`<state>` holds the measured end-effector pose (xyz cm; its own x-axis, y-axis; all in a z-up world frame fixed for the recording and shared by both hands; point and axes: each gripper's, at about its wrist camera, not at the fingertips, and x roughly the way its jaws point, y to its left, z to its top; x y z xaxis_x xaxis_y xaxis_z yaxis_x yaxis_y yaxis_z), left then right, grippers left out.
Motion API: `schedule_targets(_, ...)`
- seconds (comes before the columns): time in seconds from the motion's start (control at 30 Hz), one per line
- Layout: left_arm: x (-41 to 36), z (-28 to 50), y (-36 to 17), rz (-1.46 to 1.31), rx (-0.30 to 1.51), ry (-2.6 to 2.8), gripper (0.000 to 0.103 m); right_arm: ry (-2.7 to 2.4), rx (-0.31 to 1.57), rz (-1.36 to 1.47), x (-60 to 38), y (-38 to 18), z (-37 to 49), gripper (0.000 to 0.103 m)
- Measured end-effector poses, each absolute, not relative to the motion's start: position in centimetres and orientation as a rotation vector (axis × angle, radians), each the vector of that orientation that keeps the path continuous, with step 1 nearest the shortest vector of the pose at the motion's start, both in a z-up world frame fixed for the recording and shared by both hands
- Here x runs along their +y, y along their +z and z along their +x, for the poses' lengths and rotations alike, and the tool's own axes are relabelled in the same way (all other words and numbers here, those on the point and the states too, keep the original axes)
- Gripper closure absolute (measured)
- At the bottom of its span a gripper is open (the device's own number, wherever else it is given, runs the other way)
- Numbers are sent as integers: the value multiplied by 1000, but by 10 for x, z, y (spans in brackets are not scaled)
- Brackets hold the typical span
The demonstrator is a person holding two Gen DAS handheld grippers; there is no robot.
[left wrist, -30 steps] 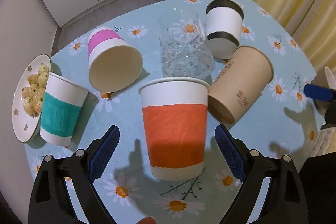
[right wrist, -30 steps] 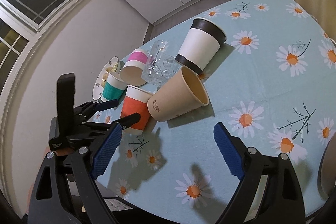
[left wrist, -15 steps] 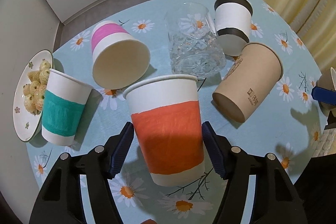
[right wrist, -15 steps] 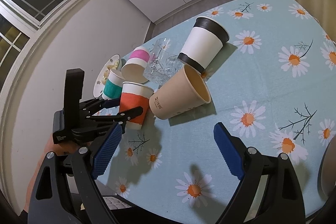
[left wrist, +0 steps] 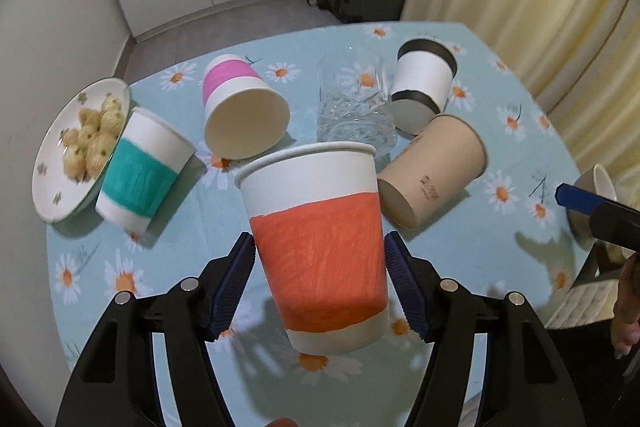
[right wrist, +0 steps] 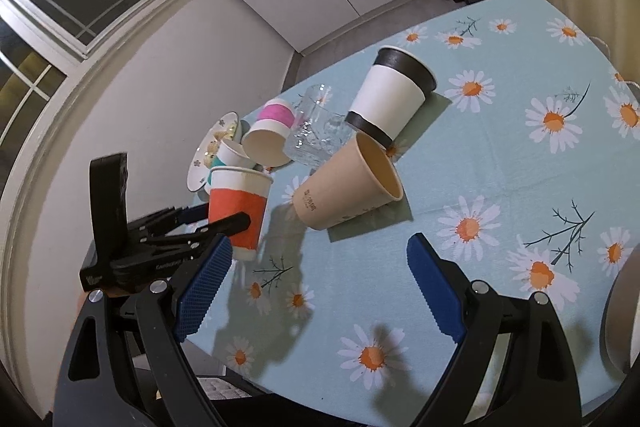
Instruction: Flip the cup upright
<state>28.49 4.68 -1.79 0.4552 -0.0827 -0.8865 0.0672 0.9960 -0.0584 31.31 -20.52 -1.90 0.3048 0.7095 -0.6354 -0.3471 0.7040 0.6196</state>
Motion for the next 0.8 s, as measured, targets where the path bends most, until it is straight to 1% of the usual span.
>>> schedule_targets(0.2,39,245,-7,-164,951,-61,38,763,1002,390,-208,-4,297,14)
schedule_targets(0.27,36,238,-7,-206,936,-56,38,773,992,388,-210,0,291,14)
schedule_targets(0.6,11,212,-29,-362,1011,-119,38,772,1008,424,-231,-3,273,14)
schedule_targets(0.8,-9,203,-46,-377,1065,-161,38,775,1047,439,-235,-10,267,14)
